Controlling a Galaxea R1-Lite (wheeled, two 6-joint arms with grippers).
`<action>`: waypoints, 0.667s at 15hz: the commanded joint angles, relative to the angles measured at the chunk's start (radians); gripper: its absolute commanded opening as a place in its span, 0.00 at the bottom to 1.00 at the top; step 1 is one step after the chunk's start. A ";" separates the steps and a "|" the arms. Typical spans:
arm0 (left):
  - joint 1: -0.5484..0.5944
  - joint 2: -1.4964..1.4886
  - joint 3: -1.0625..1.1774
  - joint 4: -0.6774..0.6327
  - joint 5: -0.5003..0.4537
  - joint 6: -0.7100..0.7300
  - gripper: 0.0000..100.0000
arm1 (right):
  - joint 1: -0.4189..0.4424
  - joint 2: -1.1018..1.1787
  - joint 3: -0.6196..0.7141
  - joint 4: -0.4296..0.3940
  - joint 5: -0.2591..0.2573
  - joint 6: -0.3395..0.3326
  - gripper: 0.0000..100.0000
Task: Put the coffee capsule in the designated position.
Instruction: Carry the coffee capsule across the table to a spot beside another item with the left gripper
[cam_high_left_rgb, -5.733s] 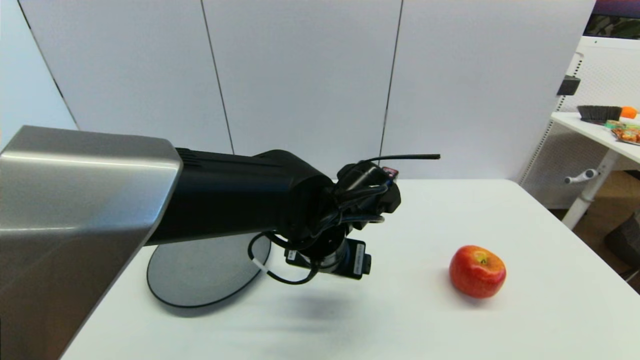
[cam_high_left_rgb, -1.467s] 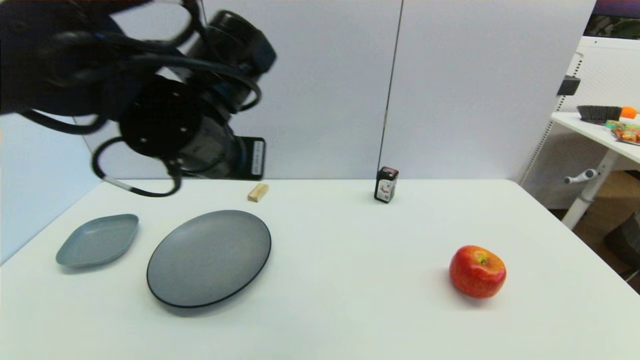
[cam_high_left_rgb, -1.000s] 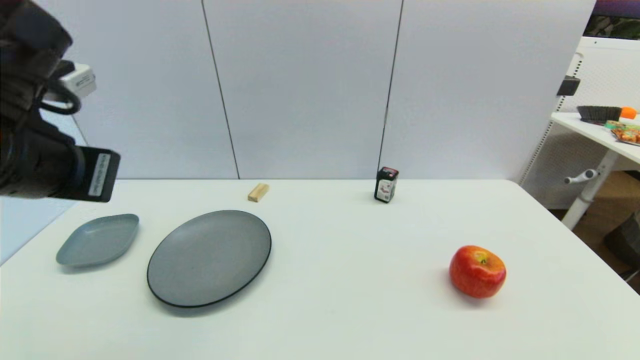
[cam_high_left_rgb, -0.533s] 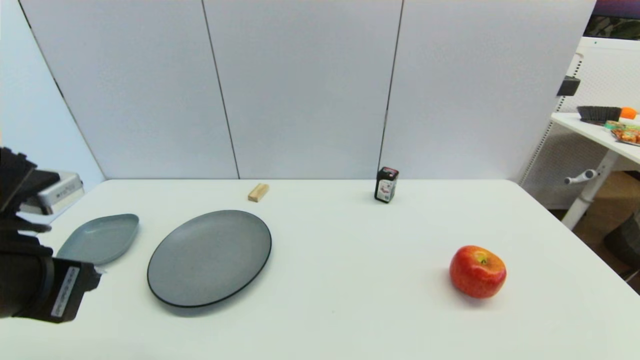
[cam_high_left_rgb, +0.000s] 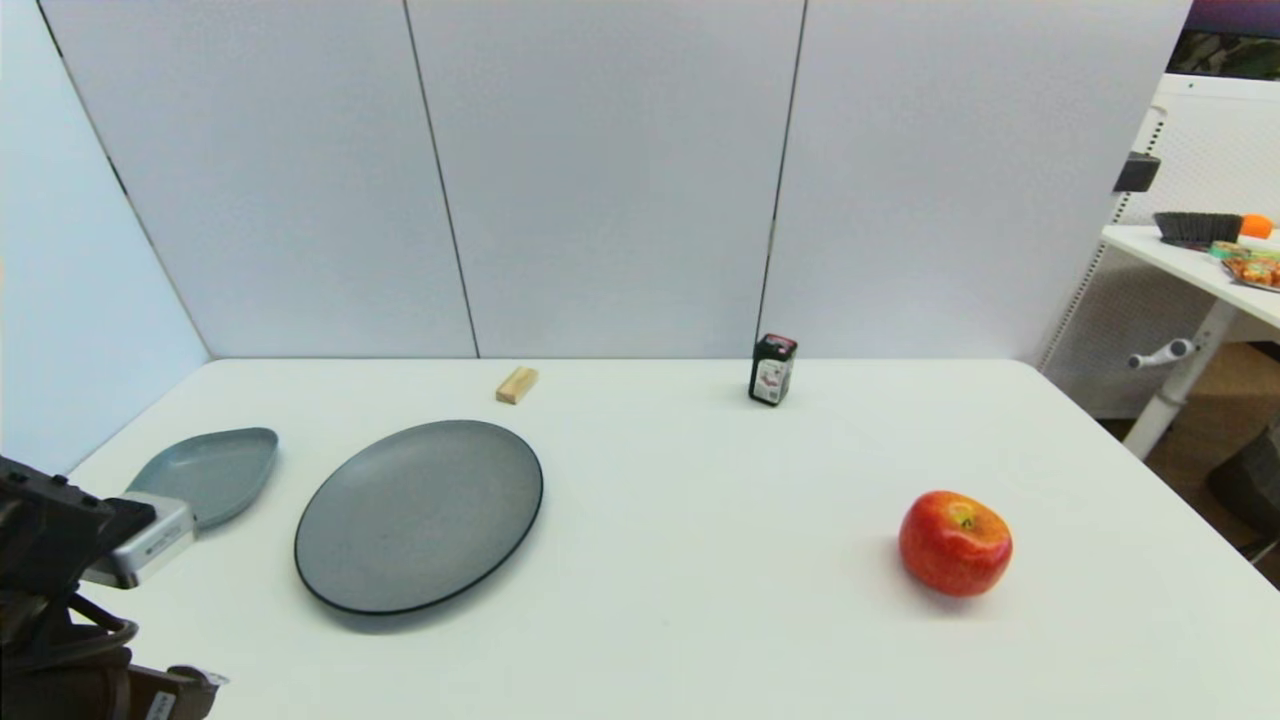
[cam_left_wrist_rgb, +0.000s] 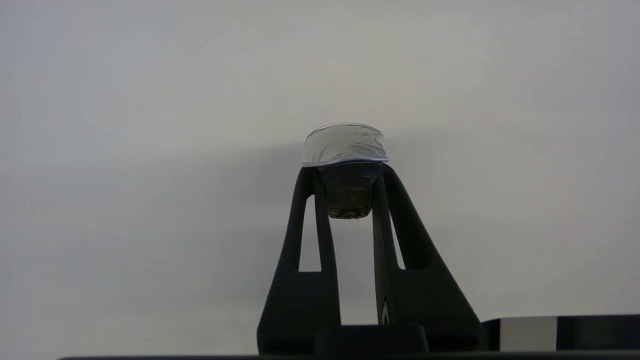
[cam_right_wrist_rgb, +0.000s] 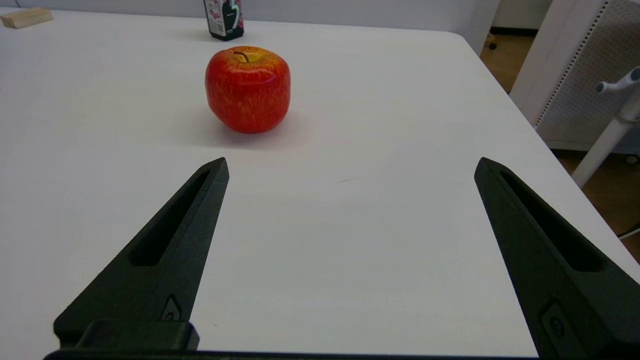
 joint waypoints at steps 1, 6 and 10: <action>-0.036 0.106 0.015 -0.068 -0.020 -0.003 0.00 | 0.000 0.001 0.000 0.001 0.001 -0.001 1.00; -0.068 0.245 0.030 -0.218 -0.020 -0.003 0.00 | 0.000 -0.002 0.000 0.000 0.001 -0.001 1.00; -0.086 0.296 0.041 -0.278 -0.021 -0.003 0.00 | -0.001 0.001 0.000 0.000 0.001 -0.001 1.00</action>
